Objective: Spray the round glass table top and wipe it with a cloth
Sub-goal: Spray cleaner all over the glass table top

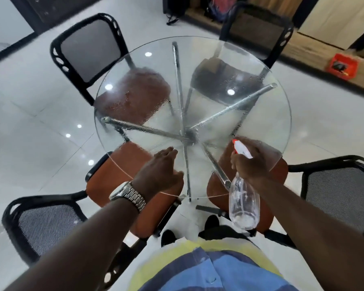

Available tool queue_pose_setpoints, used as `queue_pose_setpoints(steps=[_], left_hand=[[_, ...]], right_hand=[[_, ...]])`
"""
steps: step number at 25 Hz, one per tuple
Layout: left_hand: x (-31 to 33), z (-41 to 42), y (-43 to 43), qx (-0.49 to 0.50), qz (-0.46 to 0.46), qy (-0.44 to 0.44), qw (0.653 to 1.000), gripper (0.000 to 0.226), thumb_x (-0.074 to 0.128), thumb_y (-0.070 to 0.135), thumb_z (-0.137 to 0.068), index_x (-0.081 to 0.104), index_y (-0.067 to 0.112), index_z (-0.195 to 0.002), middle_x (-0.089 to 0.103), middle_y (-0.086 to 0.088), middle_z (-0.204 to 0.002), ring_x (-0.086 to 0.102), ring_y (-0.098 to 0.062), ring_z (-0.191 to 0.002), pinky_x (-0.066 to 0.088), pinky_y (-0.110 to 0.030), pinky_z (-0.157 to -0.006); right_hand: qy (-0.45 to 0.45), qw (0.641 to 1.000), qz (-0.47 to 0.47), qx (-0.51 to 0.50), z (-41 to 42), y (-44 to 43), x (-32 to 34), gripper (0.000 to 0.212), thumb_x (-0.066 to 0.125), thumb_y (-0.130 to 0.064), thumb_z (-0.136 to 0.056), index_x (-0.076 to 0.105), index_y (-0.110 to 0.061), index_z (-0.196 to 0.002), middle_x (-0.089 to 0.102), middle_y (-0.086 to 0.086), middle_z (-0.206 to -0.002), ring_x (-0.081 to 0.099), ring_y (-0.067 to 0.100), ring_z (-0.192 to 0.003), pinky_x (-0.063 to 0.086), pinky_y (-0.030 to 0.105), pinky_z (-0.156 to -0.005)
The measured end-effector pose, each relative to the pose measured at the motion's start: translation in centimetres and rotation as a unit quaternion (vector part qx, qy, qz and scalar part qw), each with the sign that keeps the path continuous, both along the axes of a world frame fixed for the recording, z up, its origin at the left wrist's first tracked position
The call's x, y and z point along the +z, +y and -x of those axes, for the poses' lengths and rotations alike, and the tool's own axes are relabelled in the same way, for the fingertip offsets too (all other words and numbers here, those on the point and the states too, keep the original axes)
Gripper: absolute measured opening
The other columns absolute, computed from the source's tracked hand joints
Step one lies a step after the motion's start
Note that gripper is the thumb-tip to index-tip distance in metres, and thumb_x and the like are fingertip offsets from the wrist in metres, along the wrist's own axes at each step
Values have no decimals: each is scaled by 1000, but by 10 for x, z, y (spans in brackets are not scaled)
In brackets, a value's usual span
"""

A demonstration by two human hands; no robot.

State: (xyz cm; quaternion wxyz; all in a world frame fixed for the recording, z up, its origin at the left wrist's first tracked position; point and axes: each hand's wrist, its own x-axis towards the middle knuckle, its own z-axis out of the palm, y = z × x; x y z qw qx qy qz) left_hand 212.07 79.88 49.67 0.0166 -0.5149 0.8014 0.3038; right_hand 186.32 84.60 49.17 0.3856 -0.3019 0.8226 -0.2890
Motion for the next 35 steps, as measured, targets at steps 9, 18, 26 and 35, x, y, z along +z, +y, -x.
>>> queue_pose_setpoints(steps=[9,18,26,35], left_hand=[[11,62,-45,-64,54,-8,996,81,69,44,-94,33,11,-159,32,-9,-167,31,-23,-153,27,-36,-125],[-1,152,-69,-27,33,-30,999,82,68,46,-94,34,9,-159,32,-9,-167,30,-21,-154,25,-35,-127],[2,173,-60,-45,33,-26,998,79,70,43,-92,38,10,-156,35,-7,-166,34,-21,-152,30,-36,-125],[32,175,-24,-177,76,53,980,71,70,41,-94,44,13,-154,47,-7,-158,47,-24,-143,41,-40,-118]], right_hand=[[17,996,84,-40,56,-28,21,26,53,-25,-74,71,-21,-93,73,8,-85,69,21,-76,49,21,-58],[5,996,86,-8,136,-68,14,19,60,-13,-83,69,-22,-98,65,-2,-81,65,30,-84,57,40,-72],[-12,997,77,11,163,-59,11,36,59,-33,-69,73,-22,-101,75,8,-89,72,32,-91,59,35,-76],[88,972,214,-41,136,65,28,43,70,-43,-85,51,-29,-121,73,-13,-109,70,6,-98,57,36,-89]])
